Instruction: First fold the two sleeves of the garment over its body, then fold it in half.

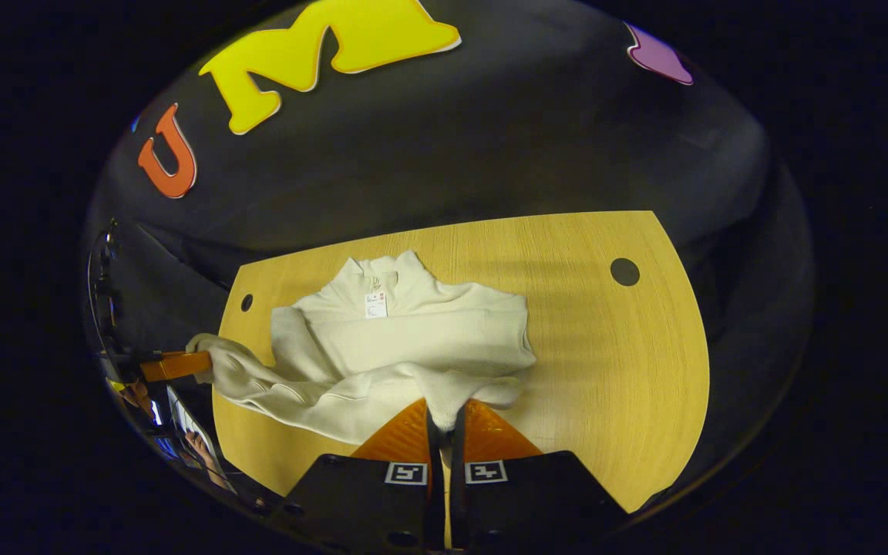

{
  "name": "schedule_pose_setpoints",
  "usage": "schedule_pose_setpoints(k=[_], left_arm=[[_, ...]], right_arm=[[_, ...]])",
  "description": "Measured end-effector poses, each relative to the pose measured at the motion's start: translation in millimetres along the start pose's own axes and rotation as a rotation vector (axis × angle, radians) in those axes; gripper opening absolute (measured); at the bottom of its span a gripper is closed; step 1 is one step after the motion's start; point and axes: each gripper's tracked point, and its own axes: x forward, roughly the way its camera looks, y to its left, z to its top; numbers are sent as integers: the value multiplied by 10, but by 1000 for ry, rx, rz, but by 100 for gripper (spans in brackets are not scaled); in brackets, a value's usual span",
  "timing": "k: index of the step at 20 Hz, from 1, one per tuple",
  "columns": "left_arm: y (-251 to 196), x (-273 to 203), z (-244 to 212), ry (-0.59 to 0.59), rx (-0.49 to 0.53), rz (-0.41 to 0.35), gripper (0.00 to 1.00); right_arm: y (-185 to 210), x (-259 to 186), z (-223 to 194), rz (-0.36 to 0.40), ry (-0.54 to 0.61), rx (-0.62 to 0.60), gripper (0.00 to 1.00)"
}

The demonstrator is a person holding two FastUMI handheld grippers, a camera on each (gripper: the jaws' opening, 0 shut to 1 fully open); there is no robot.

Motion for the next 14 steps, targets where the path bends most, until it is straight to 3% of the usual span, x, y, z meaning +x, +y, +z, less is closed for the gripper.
schedule_pose_setpoints(k=[4,8,14], left_arm=[[33,491,206,61,-44,13,4],[193,948,181,136,-58,55,4],[200,1394,193,201,38,94,4]], right_arm=[[-86,510,281,36,41,88,3],[-164,1073,312,37,95,163,3],[-268,1536,384,-42,110,88,4]])
